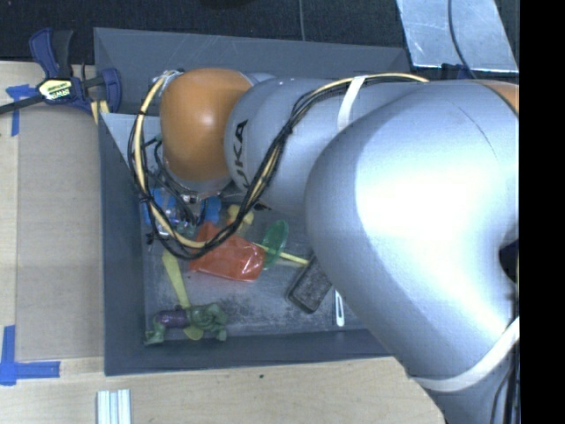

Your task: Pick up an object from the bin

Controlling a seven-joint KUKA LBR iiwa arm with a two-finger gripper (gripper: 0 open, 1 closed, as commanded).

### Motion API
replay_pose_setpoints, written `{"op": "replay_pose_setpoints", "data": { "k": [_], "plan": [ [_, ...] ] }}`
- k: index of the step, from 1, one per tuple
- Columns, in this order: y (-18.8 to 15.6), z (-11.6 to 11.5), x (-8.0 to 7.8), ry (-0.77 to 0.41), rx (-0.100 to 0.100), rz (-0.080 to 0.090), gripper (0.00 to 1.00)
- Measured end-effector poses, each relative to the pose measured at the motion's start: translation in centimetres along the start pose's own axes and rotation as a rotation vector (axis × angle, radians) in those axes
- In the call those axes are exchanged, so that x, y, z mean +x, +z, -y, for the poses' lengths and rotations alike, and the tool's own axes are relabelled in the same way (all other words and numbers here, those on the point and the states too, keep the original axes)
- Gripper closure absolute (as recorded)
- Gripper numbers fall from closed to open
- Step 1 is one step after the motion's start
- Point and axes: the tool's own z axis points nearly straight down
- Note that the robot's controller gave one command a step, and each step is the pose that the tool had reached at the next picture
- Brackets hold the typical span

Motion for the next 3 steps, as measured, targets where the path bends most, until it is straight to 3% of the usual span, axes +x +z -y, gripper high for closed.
{"op": "replay_pose_setpoints", "data": {
  "k": [1,2,3],
  "plan": [
    [-0.1,1.8,-0.9,-0.084,0.003,-0.003,0.0],
    [0.0,4.0,-1.9,0.225,-0.004,-0.006,0.0],
    [-0.2,2.4,-1.2,-0.081,0.005,-0.009,1.0]
  ]
}}
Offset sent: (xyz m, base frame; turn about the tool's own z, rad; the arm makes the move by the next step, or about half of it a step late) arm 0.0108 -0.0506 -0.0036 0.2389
